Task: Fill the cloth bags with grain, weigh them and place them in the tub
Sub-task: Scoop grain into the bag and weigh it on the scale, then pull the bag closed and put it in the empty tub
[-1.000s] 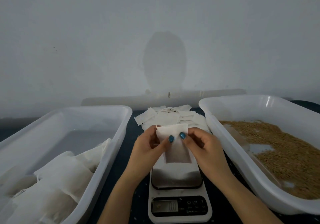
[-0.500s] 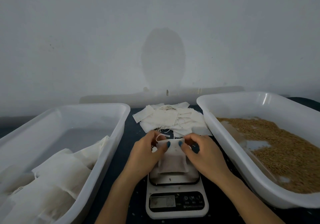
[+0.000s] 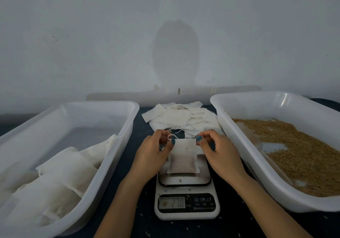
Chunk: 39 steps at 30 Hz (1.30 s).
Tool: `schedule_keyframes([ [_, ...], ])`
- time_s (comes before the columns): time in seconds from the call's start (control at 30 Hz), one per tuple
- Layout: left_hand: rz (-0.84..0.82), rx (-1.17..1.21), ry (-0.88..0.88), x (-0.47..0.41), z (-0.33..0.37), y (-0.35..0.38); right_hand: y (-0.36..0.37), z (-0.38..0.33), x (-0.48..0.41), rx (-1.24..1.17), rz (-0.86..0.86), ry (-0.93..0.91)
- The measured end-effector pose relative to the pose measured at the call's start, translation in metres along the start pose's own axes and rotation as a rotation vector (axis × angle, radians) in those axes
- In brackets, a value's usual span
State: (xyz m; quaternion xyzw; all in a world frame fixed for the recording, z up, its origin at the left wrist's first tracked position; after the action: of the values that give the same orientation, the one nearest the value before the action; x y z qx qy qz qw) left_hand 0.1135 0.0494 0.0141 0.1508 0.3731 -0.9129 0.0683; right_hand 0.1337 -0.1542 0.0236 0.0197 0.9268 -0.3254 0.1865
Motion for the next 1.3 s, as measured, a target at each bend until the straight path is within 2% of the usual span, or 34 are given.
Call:
schedule_keyframes([
  [0.57, -0.017, -0.016, -0.019, 0.002, 0.005, 0.001, -0.005, -0.003, 0.0, -0.007, 0.027, -0.02],
  [0.67, -0.03, -0.011, -0.01, 0.004, 0.013, 0.004, 0.001, -0.008, 0.001, 0.028, -0.027, -0.047],
  [0.77, 0.018, 0.011, 0.046, 0.007, 0.03, -0.002, 0.014, -0.013, 0.005, 0.009, -0.122, -0.041],
  [0.9, 0.139, 0.055, 0.083, 0.011, 0.051, -0.029, 0.016, -0.03, 0.008, -0.115, -0.116, -0.114],
  [0.97, 0.213, -0.009, 0.103, 0.015, 0.061, -0.051, 0.013, -0.041, 0.012, -0.156, -0.115, -0.171],
  [1.07, 0.327, -0.24, 0.124, 0.023, 0.076, -0.088, 0.016, -0.053, 0.019, -0.169, -0.157, -0.251],
  [1.3, 0.536, -0.645, -0.188, 0.037, 0.07, -0.188, 0.031, -0.064, 0.03, -0.04, -0.22, -0.335],
])
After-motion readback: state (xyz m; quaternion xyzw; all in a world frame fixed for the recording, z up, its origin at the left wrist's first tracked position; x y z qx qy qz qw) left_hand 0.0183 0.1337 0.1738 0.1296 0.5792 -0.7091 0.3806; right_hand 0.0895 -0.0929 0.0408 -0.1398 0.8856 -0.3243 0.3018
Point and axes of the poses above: each hand's wrist, its own x-axis away from the middle knuckle, its own y-axis out of the palm, z = x × y, the point moved 10 cm from there along -x, towards the middle knuckle, and after that the axes turned 4 degrees about y, right-handed, at the moved point
